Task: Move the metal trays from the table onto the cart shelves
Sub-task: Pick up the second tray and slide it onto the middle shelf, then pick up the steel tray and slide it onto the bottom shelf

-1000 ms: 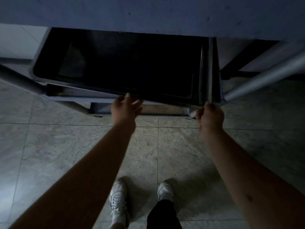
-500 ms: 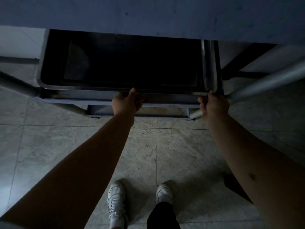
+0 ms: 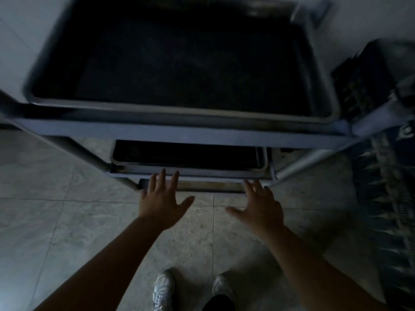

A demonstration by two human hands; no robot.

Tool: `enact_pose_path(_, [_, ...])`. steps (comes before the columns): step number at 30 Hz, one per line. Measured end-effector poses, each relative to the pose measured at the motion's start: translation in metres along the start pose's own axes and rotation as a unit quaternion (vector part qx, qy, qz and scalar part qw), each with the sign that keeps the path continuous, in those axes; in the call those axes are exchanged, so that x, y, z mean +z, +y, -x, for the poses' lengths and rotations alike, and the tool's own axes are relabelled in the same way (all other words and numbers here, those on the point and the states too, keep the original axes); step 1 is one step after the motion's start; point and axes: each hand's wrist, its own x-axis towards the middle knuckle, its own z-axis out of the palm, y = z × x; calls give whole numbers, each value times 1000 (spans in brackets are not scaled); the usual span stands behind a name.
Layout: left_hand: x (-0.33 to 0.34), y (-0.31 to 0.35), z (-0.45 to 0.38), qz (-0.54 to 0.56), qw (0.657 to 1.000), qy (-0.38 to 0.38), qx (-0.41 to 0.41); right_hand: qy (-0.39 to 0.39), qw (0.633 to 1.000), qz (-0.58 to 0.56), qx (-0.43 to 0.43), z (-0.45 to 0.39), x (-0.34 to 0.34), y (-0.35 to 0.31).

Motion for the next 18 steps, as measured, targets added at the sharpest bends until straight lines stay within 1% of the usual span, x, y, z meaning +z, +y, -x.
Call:
enact_pose_path(2, [-29, 6, 41, -22, 1000, -3, 9, -1, 999, 41, -22, 33, -22, -15])
enact_pose_path(4, [-57, 10, 83, -40, 999, 7, 15, 3, 998, 53, -30, 66, -45, -30])
enact_pose_path(9, [-114, 8, 167, -41, 998, 41, 38, 53, 996, 64, -41, 142, -90, -60])
enact_pose_path(13, [-167, -17, 202, -70, 991, 85, 74, 85, 994, 63, -35, 182, -115, -79])
enact_pose_path(15, [-191, -30, 208, -73, 987, 116, 83, 104, 992, 68, -37, 197, -124, -87])
enact_pose_path(18, [-212, -39, 208, -89, 979, 150, 102, 113, 991, 64, -30, 214, -134, -99])
